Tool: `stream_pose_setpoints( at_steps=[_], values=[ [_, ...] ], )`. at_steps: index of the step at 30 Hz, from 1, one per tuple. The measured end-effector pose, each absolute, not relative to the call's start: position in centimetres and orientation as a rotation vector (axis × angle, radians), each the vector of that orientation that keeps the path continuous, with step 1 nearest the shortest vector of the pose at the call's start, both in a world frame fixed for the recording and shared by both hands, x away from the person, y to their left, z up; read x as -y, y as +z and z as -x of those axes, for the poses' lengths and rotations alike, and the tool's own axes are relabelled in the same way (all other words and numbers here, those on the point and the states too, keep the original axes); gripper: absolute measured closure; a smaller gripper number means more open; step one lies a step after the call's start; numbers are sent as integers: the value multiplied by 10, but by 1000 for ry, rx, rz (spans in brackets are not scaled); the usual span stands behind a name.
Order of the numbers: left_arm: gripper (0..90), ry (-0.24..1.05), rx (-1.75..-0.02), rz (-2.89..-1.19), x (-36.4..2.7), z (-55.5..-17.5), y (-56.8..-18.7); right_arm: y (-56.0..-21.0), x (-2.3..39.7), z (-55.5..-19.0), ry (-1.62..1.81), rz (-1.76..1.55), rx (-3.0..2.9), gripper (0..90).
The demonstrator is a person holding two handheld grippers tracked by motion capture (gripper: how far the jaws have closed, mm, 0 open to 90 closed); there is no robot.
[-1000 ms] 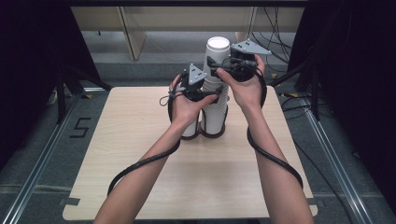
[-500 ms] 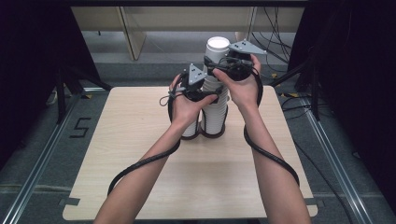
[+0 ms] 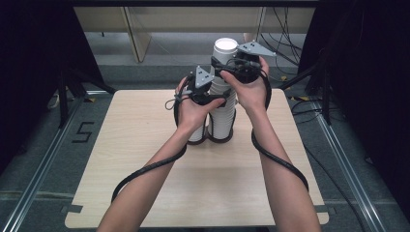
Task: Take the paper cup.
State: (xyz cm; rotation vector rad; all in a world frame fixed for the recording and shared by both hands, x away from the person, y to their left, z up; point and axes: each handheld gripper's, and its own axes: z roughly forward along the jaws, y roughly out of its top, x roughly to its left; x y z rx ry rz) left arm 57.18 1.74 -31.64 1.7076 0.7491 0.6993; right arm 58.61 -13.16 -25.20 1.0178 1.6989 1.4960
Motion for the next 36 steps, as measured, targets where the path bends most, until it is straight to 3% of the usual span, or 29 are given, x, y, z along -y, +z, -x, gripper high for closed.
stream_pose_setpoints(
  at_steps=[18, 26, 36],
  values=[
    [151, 702, -747, -1713, -17, -572, -317, -252, 131, -586, 1500, -1011, -1692, 201],
    [151, 702, -745, -1715, -17, -572, -317, -259, 128, -590, 1474, -1022, -1722, 150],
    [152, 707, -742, -1717, -17, -571, -317, -257, 128, -590, 1492, -1046, -1717, 186]
  ],
)
